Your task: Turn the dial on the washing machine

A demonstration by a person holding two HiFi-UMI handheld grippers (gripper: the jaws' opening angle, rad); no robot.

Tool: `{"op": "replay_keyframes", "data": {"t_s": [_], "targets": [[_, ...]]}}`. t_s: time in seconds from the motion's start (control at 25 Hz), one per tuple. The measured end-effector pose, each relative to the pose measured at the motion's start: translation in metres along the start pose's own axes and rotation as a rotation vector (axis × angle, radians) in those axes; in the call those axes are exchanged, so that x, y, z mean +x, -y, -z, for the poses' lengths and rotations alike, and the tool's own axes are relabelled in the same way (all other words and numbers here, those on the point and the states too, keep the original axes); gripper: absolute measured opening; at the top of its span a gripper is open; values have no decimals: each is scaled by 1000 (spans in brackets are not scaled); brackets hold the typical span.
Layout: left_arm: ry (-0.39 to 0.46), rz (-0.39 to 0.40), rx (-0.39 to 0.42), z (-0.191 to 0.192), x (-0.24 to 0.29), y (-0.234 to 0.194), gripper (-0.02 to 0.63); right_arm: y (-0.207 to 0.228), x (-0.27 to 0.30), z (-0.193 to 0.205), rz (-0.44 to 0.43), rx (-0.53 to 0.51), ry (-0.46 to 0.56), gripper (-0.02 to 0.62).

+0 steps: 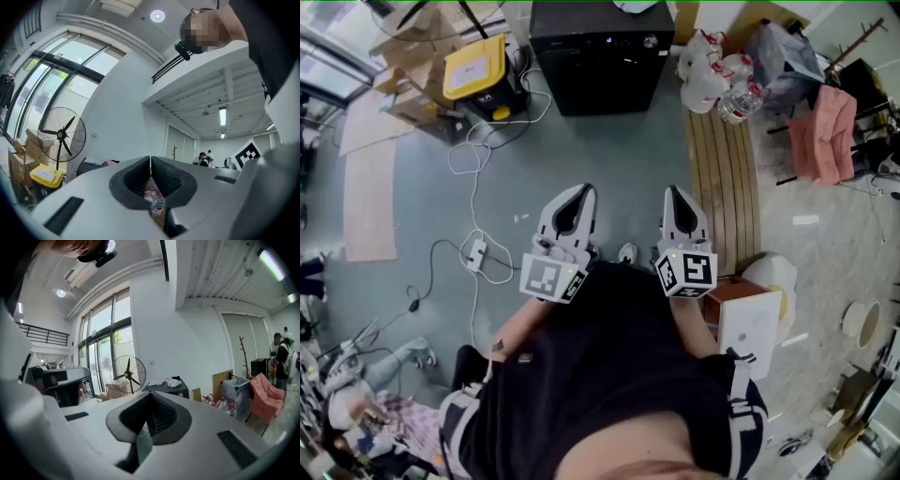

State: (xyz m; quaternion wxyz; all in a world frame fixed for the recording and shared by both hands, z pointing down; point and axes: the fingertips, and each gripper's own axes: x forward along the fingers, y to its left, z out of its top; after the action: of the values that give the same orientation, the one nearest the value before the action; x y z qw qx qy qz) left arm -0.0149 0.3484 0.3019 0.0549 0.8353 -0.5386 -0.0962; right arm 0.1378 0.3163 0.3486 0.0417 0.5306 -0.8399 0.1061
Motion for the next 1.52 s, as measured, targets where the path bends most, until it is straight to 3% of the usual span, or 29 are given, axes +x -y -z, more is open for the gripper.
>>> {"op": "replay_keyframes", "data": {"t_s": [0.6, 0.76, 1.12, 1.52], "targets": [[7, -2, -11, -4, -11, -4, 28, -16, 1, -7, -29, 0, 48, 31], [-2, -1, -20, -4, -17, -12, 28, -20, 14, 13, -37, 38, -23, 149], [-18, 37, -72, 0, -28, -56, 28, -48, 38, 27, 15, 39, -31, 153], [-59, 31, -85, 26, 31, -94, 28, -19, 119, 33, 0, 69, -38, 153]]}}
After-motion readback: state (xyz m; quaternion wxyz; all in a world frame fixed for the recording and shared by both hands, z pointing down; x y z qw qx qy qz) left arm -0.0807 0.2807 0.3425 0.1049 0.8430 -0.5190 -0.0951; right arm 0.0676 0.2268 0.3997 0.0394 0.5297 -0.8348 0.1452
